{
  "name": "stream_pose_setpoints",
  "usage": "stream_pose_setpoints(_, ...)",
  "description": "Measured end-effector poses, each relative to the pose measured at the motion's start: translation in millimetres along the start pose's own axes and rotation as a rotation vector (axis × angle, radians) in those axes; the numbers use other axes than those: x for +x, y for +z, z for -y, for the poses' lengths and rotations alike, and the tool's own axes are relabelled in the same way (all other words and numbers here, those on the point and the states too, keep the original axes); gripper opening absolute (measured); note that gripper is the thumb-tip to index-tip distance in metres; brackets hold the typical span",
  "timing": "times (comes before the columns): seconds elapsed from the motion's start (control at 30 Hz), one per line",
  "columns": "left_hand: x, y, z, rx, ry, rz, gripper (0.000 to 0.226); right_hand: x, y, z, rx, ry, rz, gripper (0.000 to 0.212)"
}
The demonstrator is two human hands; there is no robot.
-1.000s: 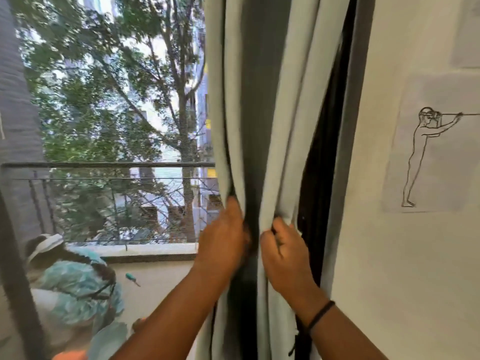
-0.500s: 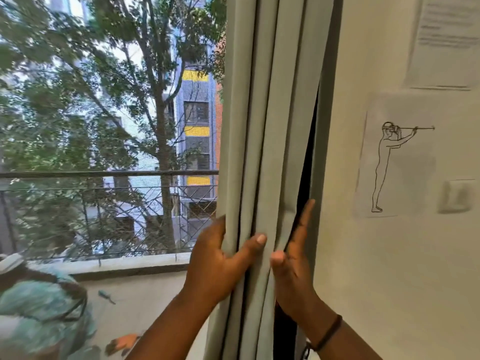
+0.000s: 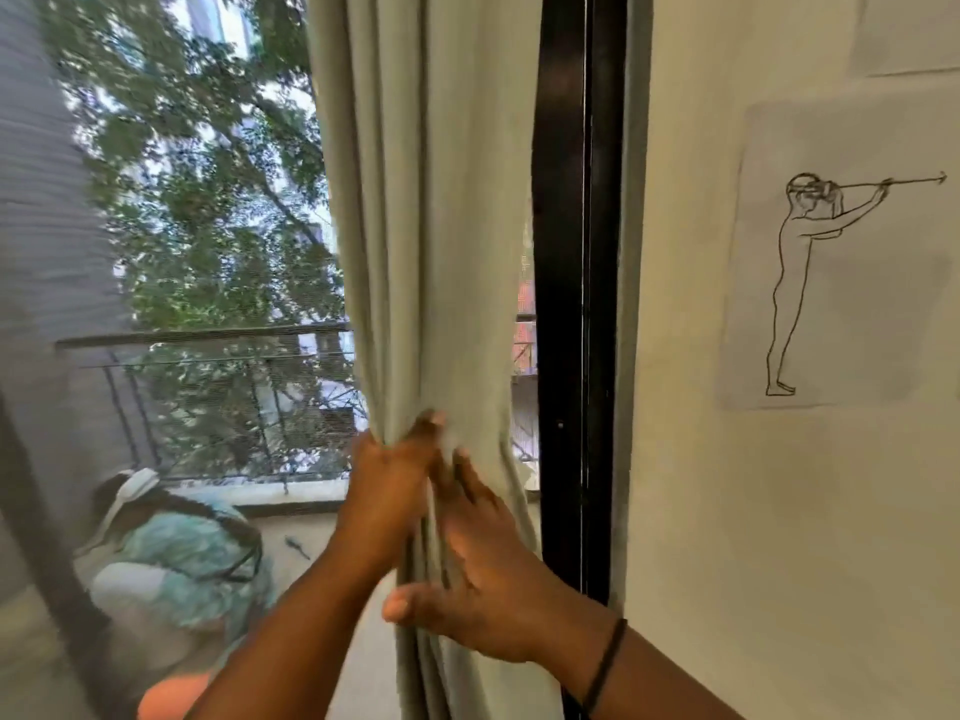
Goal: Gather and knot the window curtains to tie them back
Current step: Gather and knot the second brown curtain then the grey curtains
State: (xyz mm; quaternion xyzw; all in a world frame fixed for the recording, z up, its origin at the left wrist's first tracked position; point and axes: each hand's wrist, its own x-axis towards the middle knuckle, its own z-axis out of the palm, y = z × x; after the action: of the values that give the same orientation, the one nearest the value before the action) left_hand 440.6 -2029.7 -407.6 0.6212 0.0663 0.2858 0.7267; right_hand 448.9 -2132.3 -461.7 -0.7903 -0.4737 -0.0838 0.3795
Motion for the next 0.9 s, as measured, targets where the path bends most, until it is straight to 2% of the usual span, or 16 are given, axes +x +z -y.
stream_pose_setpoints(0.03,6,-5,-2,0.04,0.042,-0.11,0.009,-6,-2,-11,0.046,-0.026,-0.048,0.078)
stream_pose_setpoints(0.07,10,-10,-4,0.076,0.062,-0.184,0.013,-6,-2,-22,0.09,-0.058,-0.186,0.051)
stream_pose_setpoints(0.1,13,-12,-4,0.068,0.085,-0.215,0.019,-8,-5,-33,0.164,-0.013,-0.33,0.032)
stream_pose_setpoints(0.17,14,-11,-7,0.099,0.111,-0.233,0.037,-6,-12,-53,0.228,0.103,-0.592,0.025)
stream_pose_setpoints(0.23,8,-7,-7,0.13,0.095,-0.227,0.042,-2,-26,-61,0.211,0.172,-0.66,0.041)
stream_pose_setpoints(0.33,-10,-3,-7,0.099,0.07,-0.152,0.022,7,-40,-52,0.404,0.227,-0.503,0.076)
stream_pose_setpoints(0.4,-22,-3,-5,0.125,0.047,-0.089,0.028,10,-54,-47,0.613,0.244,-0.414,0.084)
stream_pose_setpoints(0.5,-39,-9,-12,0.126,-0.025,0.072,0.033,8,-85,-44,1.009,0.232,-0.121,0.078)
stream_pose_setpoints(0.57,-46,-22,-18,0.14,-0.12,0.187,0.044,5,-97,-46,1.122,0.198,0.083,0.076)
stream_pose_setpoints(0.63,-49,-37,-21,0.111,-0.236,0.281,0.055,5,-100,-48,1.149,0.154,0.211,0.076)
stream_pose_setpoints(0.77,-47,-53,-16,-0.055,-0.443,0.417,0.057,12,-92,-40,1.178,0.118,0.346,0.064)
stream_pose_setpoints(0.9,-36,-62,-9,-0.128,-0.527,0.456,0.064,19,-75,-35,1.212,0.136,0.303,0.053)
